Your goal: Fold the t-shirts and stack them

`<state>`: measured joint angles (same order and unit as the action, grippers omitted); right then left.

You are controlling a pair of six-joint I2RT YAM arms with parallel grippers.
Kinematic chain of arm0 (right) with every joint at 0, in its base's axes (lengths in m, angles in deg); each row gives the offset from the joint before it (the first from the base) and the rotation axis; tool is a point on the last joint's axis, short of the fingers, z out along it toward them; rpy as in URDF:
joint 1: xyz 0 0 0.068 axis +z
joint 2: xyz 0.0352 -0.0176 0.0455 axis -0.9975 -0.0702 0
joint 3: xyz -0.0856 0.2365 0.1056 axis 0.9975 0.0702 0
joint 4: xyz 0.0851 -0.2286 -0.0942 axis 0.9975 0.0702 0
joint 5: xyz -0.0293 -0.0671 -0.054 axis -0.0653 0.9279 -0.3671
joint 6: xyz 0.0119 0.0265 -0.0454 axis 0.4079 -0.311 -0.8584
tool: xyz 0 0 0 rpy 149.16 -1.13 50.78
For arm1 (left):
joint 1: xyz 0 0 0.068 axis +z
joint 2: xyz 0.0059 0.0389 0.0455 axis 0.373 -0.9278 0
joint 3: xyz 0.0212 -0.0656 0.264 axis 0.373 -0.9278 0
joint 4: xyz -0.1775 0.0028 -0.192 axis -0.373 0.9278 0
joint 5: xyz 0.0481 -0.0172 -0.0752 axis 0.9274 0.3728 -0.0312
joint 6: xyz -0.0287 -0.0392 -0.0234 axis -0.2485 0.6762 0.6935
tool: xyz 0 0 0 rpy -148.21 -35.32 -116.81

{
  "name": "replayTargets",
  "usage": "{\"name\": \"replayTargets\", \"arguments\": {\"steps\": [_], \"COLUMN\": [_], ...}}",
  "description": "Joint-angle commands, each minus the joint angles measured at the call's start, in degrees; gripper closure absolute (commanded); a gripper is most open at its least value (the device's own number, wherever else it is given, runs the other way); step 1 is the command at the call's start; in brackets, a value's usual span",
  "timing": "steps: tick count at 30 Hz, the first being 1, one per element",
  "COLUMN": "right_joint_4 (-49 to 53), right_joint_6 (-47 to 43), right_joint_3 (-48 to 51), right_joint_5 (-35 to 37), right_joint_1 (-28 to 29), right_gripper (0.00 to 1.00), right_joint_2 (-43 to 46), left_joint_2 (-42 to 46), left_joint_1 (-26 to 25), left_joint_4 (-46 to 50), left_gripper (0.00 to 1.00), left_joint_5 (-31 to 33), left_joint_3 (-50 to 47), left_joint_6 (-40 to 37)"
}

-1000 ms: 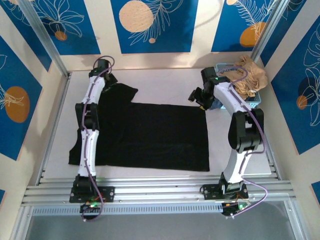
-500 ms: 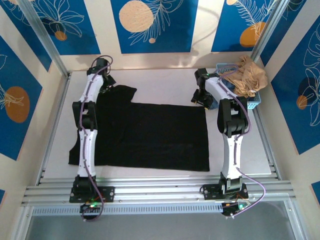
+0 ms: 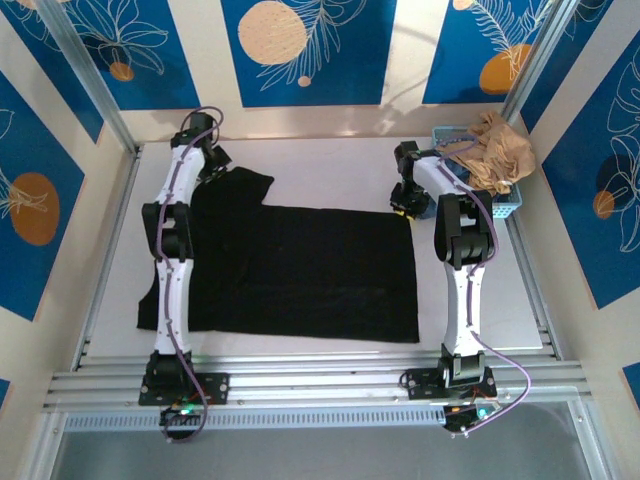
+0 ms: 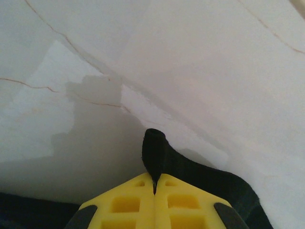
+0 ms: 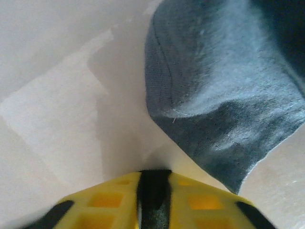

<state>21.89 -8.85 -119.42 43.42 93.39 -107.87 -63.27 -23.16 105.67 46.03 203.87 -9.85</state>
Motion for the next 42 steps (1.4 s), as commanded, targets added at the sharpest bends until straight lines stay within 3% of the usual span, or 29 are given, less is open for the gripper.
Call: {"name": "replayTargets", "arguments": {"steps": [1, 6, 11, 31, 42], "right_joint_4": [0.3, -0.3, 0.1, -0.4, 2.6], "right_joint_6": [-0.2, 0.1, -0.2, -0.4, 1.0], "right_joint_3": [-1.3, 0.2, 1.9, 18.7, 27.4], "right_joint_5": [-0.3, 0.5, 1.9, -0.2, 1.9], "right_joint_1": [-0.2, 0.3, 1.6, 4.5, 6.6], "right_gripper": [0.88, 1.00, 1.00, 1.00, 1.00], "right_joint_2": [-0.3, 2.9, 6.8, 24.3, 33.3], "left_joint_2": [3.9, 5.4, 9.4, 46.8, 68.6], "left_joint_1": [0.3, 0.1, -0.4, -0.3, -0.1], "left_joint_4": [1.5, 2.5, 5.8, -1.6, -0.6], "left_gripper": [1.00, 1.00, 1.00, 1.00, 1.00], "left_joint_5": [-1.3, -1.0, 1.6, 5.5, 15.2], "left_joint_3": [-0.2, -0.2, -3.0, -47.6, -66.8], "left_joint_6": [-0.3, -2.1, -5.2, -15.1, -17.7]}}
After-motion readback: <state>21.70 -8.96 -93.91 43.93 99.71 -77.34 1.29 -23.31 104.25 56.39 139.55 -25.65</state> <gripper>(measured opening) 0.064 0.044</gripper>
